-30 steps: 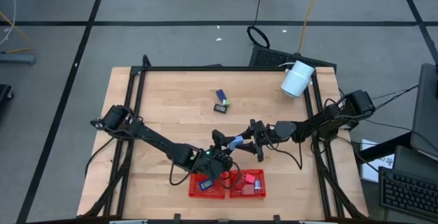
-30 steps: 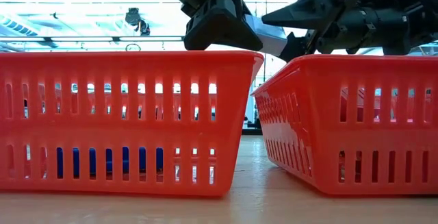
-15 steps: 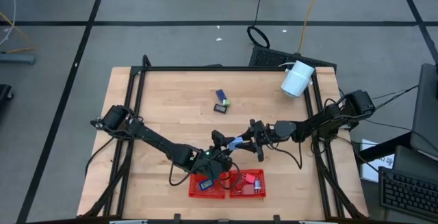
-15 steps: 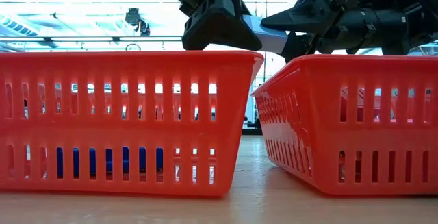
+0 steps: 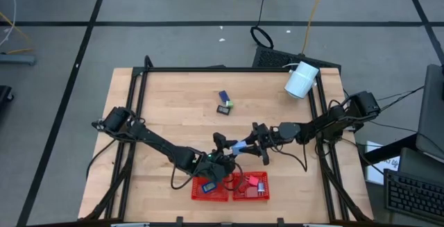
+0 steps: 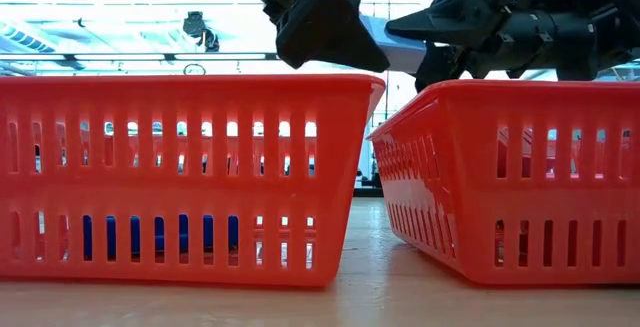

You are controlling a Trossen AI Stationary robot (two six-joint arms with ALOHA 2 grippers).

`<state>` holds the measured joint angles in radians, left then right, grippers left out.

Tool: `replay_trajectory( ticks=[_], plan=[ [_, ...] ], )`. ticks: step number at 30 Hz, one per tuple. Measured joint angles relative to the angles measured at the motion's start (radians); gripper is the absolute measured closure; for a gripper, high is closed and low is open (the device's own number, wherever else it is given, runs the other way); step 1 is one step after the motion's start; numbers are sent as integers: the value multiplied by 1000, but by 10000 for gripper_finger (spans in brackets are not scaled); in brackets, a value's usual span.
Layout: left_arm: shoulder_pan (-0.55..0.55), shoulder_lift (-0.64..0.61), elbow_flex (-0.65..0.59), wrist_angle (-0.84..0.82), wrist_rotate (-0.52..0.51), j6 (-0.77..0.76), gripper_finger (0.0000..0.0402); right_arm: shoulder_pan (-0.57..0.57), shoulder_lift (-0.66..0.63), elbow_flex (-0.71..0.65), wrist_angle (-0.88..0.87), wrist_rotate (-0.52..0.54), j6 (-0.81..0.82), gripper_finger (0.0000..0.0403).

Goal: Pick & Place Office items
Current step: Put the light blue charger adapter into the right red bin

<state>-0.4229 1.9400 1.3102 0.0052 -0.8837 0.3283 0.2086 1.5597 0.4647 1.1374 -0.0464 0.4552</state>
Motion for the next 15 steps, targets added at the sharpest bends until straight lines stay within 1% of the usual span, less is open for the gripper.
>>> replay_trajectory(
  ticks=[3, 8, 12, 15],
  plan=[
    [-2, 0, 0, 5, -16, 39, 135, -4, 0, 0, 1, -20, -7, 282],
    [-5, 0, 0, 4, -91, 50, 117, -7, -1, 1, 3, -26, -7, 282],
    [-8, -1, 0, 3, -103, 52, 109, -19, -1, 1, 2, -37, -2, 282],
    [-9, -3, 0, 5, -106, 54, 110, -19, -25, -5, -3, -41, 0, 282]
  ],
)
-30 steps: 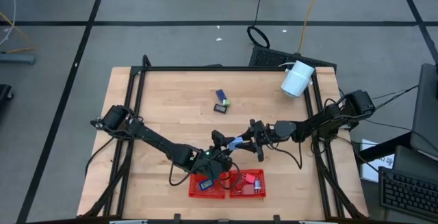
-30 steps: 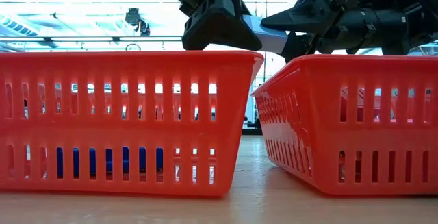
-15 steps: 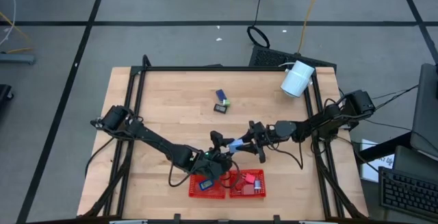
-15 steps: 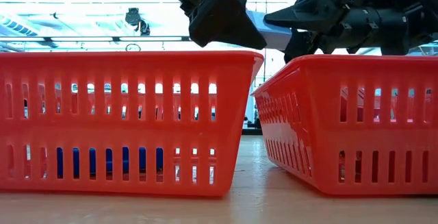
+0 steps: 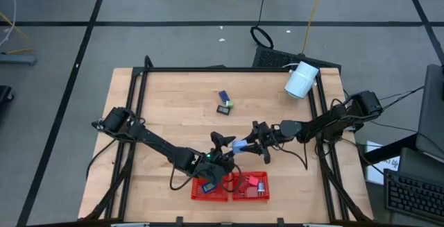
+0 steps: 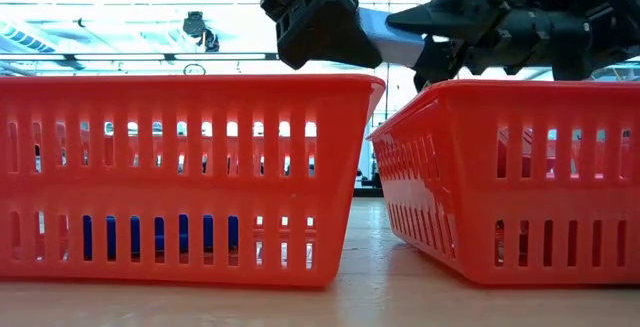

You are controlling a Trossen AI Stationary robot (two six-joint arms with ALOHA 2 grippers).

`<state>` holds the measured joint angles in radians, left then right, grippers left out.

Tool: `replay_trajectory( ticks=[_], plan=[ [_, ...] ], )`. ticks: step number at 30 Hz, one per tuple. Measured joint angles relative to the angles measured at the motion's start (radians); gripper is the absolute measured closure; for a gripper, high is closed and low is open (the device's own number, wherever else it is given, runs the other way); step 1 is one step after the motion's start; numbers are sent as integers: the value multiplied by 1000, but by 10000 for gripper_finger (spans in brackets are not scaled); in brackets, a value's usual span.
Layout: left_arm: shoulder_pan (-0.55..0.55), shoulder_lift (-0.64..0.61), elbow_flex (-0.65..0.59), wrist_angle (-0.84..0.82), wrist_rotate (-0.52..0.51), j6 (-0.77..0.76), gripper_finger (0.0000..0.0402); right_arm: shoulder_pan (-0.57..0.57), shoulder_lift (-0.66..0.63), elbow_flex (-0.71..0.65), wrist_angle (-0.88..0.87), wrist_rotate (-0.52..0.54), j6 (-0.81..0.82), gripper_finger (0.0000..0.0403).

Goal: Pick & Place Office items
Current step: Put the light blue charger adapter into the right red bin

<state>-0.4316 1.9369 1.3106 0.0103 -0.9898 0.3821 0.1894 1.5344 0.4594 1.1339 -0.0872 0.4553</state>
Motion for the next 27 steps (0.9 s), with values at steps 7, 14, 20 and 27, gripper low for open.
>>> replay_trajectory(
  ticks=[7, 14, 20, 27],
  plan=[
    [-6, -2, 0, -8, -24, 51, 123, 3, -130, -76, -8, -16, -13, 282],
    [-4, -33, 0, -28, 32, 8, 126, 11, -248, -151, -2, 1, -21, 282],
    [35, -197, -8, -255, 373, -167, 126, 55, -336, -181, -2, 3, -72, 282],
    [130, -462, -262, -80, 801, -238, 122, 111, -367, -188, -5, 8, -97, 282]
  ],
)
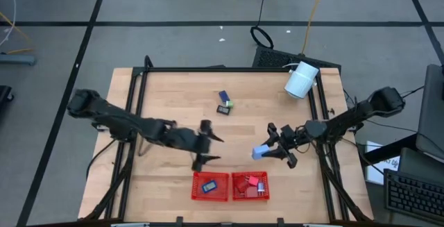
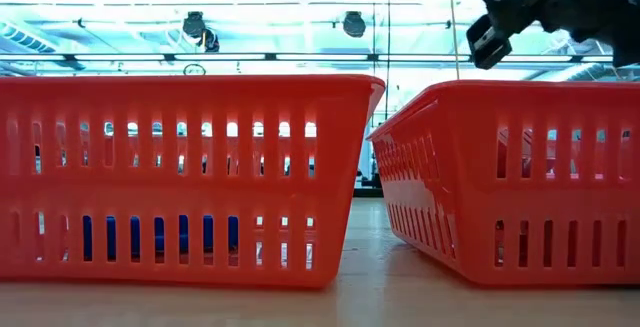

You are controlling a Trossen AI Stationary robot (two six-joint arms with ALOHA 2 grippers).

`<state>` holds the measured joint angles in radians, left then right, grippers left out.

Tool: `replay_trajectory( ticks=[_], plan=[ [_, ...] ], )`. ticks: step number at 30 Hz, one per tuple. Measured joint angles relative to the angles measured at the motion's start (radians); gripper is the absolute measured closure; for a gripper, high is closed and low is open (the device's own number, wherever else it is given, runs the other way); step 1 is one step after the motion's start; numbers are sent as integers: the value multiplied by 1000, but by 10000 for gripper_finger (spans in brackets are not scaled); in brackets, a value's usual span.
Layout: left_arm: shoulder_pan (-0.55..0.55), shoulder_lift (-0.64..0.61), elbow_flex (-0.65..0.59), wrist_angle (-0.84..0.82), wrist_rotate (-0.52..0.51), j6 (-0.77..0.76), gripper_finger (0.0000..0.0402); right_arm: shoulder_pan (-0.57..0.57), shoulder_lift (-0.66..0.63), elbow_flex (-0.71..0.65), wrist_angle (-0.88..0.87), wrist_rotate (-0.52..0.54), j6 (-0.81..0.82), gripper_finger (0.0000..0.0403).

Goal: Pick & Place Office items
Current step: Put the light blue charger adapter into the right red bin

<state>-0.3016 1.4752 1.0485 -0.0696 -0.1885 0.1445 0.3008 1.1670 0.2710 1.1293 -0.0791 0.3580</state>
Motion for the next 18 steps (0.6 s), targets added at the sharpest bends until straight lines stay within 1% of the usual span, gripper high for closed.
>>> replay_trajectory(
  ticks=[2, 5, 9, 11, 14, 18],
  plan=[
    [17, -74, -124, 132, 1, -1, 118, 26, 7, 7, -15, 14, 0, 282],
    [45, -169, -295, 324, -34, -29, 113, 87, 28, 26, -46, 98, -3, 282],
    [71, -288, -458, 530, -40, -80, 111, 169, 65, 93, -149, 191, -47, 282],
    [79, -345, -507, 566, -40, -101, 114, 210, 85, 129, -217, 237, -63, 282],
    [79, -438, -553, 564, -43, -150, 120, 271, 133, 194, -307, 309, -65, 282],
    [71, -545, -583, 534, -40, -193, 128, 339, 215, 259, -332, 365, -75, 282]
  ],
)
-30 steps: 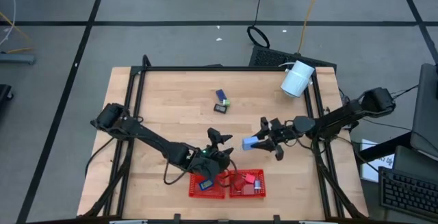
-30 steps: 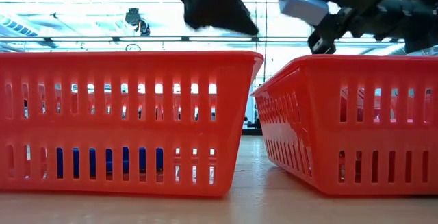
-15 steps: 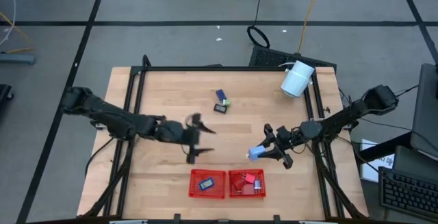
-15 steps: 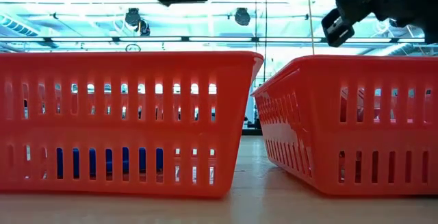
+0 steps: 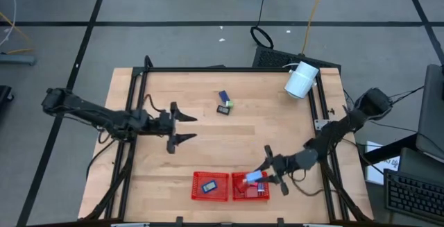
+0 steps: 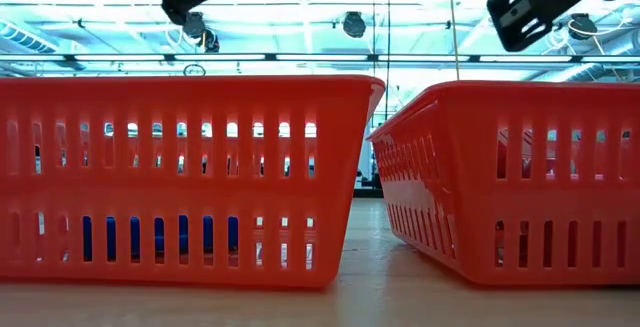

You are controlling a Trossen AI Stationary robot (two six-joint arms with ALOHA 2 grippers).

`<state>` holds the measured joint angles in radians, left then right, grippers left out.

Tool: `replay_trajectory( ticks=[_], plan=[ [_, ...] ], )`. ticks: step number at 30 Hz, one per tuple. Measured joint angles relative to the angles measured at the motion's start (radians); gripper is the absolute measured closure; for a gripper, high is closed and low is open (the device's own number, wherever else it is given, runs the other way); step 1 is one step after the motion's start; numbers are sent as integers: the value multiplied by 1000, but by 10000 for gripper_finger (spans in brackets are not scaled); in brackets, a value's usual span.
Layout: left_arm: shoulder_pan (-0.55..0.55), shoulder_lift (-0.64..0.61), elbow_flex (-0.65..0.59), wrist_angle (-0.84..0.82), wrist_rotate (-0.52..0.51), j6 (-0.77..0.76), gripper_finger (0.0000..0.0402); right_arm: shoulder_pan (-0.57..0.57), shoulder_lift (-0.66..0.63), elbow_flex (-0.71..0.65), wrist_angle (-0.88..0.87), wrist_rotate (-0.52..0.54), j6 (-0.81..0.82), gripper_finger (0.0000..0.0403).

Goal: Pick & Place Office items
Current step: Put the light blue charger adapter into the right red bin

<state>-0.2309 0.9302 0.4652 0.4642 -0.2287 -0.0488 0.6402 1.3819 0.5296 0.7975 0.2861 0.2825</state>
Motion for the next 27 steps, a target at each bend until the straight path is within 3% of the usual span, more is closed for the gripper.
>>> replay_trajectory(
  ticks=[10, 20, 27],
  plan=[
    [-31, -48, -16, -23, 0, -12, 111, 83, 195, 39, -2, 26, 8, 282],
    [-29, -45, -16, -25, -8, 1, 110, 84, 262, 39, 5, -54, 4, 282],
    [-18, -45, -16, -25, -9, -3, 124, 81, 291, 39, 5, -52, 4, 278]
  ],
)
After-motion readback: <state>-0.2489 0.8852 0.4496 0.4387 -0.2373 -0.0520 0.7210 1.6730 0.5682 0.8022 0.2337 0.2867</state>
